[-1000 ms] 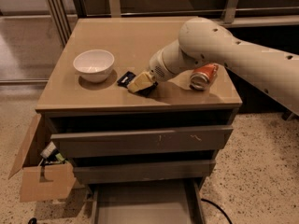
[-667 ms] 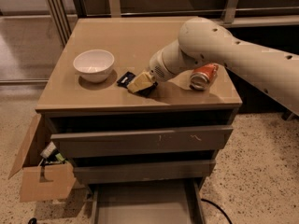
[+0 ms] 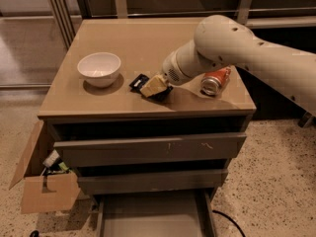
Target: Place rxbar blueberry into bottom drawer
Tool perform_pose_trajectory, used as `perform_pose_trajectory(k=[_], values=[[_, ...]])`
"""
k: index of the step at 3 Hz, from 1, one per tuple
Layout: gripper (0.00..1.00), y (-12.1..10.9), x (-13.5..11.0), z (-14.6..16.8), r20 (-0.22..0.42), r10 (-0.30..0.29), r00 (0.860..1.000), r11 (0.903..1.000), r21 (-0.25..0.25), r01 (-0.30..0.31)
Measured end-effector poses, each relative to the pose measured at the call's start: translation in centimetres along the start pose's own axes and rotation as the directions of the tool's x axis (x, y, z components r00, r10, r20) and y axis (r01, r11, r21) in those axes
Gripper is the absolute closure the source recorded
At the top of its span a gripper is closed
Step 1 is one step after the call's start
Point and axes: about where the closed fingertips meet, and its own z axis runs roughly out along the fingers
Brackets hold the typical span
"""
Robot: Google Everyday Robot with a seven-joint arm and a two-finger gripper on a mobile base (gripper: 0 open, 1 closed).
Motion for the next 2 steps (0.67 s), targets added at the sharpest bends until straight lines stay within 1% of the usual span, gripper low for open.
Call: perform_pose_trajectory(k=[1,2], values=[[1.00,0.6,-0.4,-2.9,0.023,-0.012,1.000,0.9996,0.025,0.011],[1.00,2.2,-1.0,-7.1,0.066,-0.044,0.997,0.9976,0.055,0.041]])
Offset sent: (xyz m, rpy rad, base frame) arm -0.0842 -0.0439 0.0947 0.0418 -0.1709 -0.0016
